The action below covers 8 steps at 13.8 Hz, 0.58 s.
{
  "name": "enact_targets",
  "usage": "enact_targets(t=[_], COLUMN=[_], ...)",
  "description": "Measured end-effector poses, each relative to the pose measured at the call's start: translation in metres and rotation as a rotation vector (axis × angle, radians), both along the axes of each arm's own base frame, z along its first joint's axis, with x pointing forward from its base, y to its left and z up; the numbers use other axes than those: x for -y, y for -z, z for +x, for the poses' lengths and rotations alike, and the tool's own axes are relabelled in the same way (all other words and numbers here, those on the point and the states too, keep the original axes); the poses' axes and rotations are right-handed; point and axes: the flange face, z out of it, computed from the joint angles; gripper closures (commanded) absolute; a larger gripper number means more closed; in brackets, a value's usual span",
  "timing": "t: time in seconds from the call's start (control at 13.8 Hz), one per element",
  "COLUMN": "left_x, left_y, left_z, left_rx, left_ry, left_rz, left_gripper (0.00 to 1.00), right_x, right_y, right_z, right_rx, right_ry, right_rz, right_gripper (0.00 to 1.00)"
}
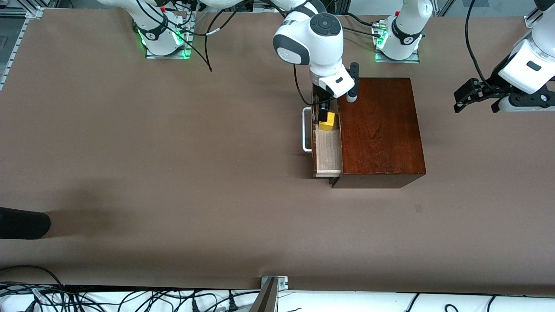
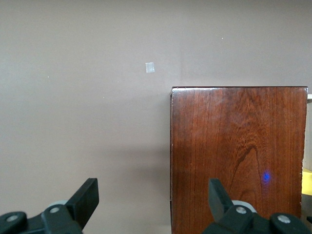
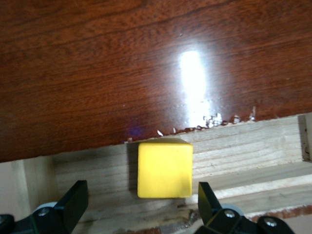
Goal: Open drawer, take yellow block, close drawer
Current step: 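Lower the right gripper into the drawer and grasp the yellow cube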
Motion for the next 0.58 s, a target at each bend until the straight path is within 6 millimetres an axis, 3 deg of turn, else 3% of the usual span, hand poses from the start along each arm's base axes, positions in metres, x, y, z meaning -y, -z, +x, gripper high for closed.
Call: enact_targets(t=[0.58], left_x=[0.006], left_y=[-0.002], left_z=[0.000], left_rx=[0.003], left_ry=[0.012], left_rz=[0.001], left_gripper=[0.00], right_x=[-0.002], right_y=[0.026], right_z=[0.011], right_rx=[0.031], right_ry=[0.009], right_rz=[0.014], right_gripper=[0.00])
